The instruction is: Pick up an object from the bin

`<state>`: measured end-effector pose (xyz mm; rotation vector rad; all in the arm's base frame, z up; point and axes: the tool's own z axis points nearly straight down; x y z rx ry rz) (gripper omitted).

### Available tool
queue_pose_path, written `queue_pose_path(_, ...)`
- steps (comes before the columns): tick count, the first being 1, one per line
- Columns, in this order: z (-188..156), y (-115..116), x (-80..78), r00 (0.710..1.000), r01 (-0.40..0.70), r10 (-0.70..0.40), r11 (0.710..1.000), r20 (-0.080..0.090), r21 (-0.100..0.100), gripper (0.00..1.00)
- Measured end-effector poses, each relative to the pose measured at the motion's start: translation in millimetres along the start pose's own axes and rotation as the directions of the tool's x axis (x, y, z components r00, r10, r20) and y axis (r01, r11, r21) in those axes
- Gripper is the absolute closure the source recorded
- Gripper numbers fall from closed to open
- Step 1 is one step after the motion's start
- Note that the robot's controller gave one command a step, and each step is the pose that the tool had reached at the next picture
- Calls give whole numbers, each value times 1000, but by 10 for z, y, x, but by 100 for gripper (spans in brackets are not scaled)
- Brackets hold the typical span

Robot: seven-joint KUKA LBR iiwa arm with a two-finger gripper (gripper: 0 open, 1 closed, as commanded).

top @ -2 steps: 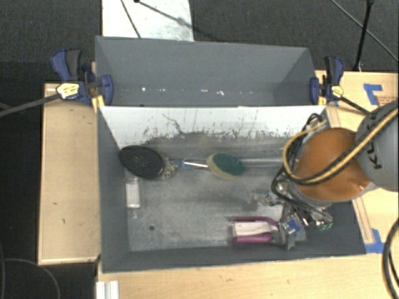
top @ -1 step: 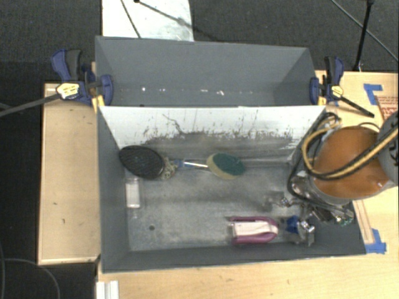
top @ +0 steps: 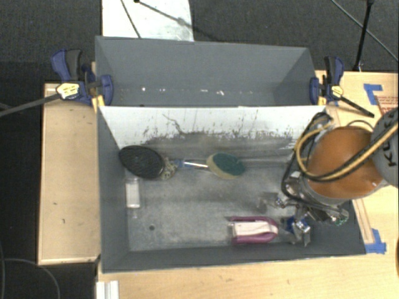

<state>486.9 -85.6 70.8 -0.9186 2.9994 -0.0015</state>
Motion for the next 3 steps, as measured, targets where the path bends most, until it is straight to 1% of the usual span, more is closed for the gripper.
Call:
queue_pose_path(1, 4, -447, 161, 943, 332, -332, 943, 8, -16, 0)
queue_pose_path(2, 5, -498, 188, 944, 329, -329, 944, 1, -8, 100)
queue_pose_path(3, -1600, -324, 270, 929, 370, -370, 929, 1, 5, 100)
